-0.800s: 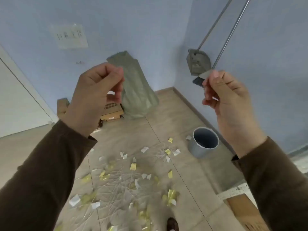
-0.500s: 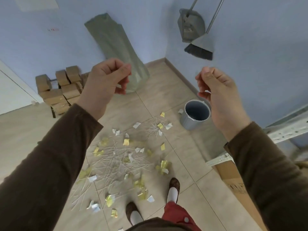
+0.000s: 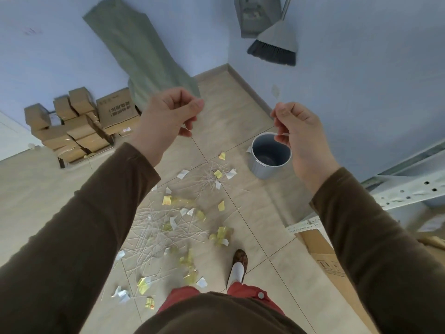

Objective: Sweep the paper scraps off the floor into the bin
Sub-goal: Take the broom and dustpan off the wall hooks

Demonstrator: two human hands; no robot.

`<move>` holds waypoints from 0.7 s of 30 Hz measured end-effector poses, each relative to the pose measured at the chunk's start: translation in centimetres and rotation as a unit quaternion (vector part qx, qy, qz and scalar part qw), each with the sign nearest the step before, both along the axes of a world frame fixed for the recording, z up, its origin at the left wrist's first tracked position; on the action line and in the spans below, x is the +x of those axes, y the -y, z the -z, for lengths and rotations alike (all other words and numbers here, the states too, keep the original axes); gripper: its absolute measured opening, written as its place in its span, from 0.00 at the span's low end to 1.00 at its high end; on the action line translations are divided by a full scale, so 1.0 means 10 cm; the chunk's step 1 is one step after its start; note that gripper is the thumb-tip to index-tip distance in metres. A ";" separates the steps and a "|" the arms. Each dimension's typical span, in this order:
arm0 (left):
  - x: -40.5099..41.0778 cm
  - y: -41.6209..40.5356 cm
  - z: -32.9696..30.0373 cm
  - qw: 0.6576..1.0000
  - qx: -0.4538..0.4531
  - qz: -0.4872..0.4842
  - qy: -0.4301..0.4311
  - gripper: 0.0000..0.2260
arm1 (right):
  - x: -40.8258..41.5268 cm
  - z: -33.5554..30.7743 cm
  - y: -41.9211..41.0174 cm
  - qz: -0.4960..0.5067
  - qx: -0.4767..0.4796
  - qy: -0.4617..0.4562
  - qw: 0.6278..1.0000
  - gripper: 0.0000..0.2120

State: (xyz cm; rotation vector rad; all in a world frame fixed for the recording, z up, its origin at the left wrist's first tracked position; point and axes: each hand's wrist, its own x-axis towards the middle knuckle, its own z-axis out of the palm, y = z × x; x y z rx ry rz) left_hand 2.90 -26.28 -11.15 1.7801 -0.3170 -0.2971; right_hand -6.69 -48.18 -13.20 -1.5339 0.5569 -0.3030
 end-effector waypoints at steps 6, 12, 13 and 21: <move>0.13 0.28 0.06 1.000 0.024 -0.005 -0.004 0.05 | 0.26 0.11 0.28 -0.011 0.038 -0.007 0.999 0.08; 0.42 0.45 0.12 0.999 0.034 -0.015 -0.018 0.05 | 0.53 0.24 0.42 -0.027 0.069 -0.018 0.997 0.08; 0.48 0.50 0.13 0.999 0.033 -0.009 -0.020 0.05 | 0.59 0.24 0.45 -0.025 0.073 -0.019 0.997 0.08; 1.29 0.95 0.22 0.999 0.016 0.028 -0.021 0.05 | 1.29 0.25 0.79 0.006 0.046 -0.034 0.998 0.06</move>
